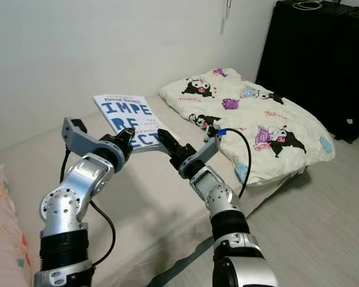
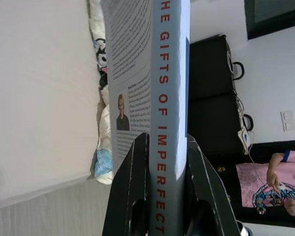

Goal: Clean up the room

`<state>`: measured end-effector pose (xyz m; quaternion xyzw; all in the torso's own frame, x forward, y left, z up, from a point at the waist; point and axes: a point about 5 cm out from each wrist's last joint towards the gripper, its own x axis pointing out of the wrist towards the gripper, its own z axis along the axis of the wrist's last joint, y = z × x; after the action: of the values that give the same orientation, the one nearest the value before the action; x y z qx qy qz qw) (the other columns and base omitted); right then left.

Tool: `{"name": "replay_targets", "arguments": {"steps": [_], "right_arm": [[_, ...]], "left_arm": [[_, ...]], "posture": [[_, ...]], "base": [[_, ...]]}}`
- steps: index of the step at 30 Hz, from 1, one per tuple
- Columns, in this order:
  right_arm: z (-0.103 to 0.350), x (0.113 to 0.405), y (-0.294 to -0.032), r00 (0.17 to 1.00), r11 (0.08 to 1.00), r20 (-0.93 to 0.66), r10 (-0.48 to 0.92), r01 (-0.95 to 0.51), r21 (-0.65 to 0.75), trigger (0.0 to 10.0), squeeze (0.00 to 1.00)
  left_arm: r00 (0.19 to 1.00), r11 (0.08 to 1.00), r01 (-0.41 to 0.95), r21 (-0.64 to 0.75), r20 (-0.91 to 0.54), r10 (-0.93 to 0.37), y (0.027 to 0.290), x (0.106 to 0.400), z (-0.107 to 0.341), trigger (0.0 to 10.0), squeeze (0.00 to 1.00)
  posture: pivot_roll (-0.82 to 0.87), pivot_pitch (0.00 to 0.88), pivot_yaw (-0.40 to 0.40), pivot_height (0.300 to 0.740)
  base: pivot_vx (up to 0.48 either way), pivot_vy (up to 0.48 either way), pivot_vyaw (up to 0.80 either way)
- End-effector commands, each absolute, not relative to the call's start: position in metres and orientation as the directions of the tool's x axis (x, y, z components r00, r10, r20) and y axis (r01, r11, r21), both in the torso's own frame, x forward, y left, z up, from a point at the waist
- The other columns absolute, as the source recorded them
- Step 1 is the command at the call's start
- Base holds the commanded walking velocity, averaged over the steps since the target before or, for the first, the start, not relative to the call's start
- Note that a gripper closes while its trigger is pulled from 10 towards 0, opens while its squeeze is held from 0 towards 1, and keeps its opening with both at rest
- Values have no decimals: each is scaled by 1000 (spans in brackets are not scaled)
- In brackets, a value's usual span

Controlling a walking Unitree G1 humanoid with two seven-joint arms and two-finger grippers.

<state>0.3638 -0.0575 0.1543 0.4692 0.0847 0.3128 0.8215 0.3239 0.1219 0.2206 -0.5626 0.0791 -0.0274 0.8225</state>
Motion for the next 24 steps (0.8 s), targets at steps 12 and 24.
{"name": "replay_targets", "arguments": {"steps": [12, 24], "right_arm": [[167, 356, -28, 710, 268, 219, 669, -506, 820, 10000, 0], [154, 345, -110, 920, 670, 186, 344, -380, 638, 10000, 0]], "left_arm": [[979, 296, 27, -955, -35, -201, 96, 321, 234, 10000, 0], [991, 647, -8, -762, 82, 110, 163, 334, 246, 10000, 0]], "posture": [[-31, 118, -14, 740], [-41, 115, -6, 740]], "base": [[0, 0, 0], [0, 0, 0]]}}
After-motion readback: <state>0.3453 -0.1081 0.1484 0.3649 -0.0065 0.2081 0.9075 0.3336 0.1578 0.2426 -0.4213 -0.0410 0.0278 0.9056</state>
